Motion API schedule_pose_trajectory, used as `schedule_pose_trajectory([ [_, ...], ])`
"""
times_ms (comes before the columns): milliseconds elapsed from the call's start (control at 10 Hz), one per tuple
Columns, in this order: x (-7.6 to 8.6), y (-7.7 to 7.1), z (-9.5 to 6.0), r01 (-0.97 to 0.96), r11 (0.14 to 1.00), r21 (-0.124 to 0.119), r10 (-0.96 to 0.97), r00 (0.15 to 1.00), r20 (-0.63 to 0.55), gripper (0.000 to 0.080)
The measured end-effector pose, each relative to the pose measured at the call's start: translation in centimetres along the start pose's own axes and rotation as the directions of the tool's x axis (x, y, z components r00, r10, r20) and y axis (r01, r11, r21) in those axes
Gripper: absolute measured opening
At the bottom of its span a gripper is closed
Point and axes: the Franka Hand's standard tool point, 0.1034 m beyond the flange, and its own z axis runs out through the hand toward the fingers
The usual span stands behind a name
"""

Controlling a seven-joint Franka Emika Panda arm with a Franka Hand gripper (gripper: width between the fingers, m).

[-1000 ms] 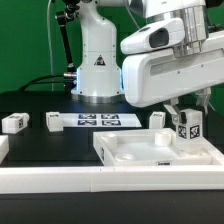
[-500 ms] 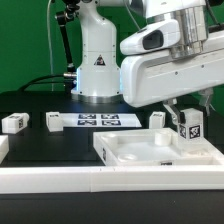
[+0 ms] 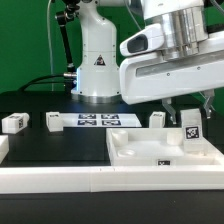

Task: Assemble square table

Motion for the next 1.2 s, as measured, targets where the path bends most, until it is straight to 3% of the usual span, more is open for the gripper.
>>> schedule_pose_trajectory([
  [400, -0.04, -0.09, 0.05, -0.312, 0.95, 0.006, 0.312, 0.95, -0.001, 0.0293],
  [900, -0.36, -0.57, 0.19, -0.648, 0.761, 0.017, 0.648, 0.761, 0.03, 0.0293],
  [1100, -0.36, -0.59, 0.21, -0.688, 0.726, 0.018, 0.687, 0.726, 0.031, 0.0293],
  [1200, -0.37, -0.59, 0.22, -0.664, 0.747, 0.019, 0.664, 0.747, 0.031, 0.0368],
])
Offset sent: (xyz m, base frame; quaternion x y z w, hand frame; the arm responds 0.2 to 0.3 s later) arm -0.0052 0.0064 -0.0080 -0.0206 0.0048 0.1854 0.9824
